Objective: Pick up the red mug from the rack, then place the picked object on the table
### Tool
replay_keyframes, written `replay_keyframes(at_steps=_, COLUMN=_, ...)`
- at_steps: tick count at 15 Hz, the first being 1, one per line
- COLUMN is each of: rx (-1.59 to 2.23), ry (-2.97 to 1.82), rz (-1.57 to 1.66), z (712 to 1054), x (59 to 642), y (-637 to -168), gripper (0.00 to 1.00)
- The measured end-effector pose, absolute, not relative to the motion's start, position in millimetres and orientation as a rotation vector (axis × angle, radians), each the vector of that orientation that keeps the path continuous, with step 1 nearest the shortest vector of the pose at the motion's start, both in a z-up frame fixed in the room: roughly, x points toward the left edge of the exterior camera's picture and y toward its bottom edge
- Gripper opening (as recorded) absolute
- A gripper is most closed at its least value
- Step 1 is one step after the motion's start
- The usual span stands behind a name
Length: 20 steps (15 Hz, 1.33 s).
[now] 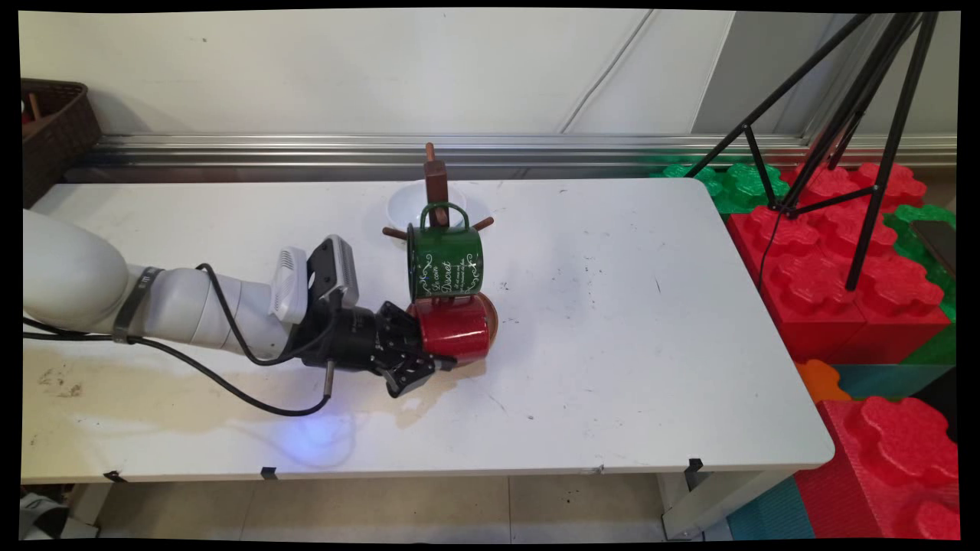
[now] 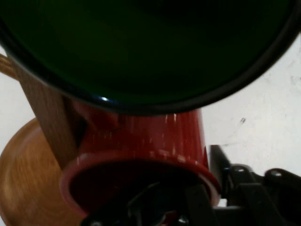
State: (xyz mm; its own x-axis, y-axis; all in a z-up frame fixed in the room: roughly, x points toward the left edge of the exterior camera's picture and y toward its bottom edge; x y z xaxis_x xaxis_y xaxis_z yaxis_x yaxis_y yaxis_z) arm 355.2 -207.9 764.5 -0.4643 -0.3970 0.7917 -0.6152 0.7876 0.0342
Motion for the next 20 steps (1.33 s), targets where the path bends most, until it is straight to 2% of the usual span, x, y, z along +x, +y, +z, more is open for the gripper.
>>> replay_keyframes(at_steps=20, rx=0.749, ry=-2.115, rz=0.306, z=787.2, x=352.5, y=-197.0, gripper=0.00)
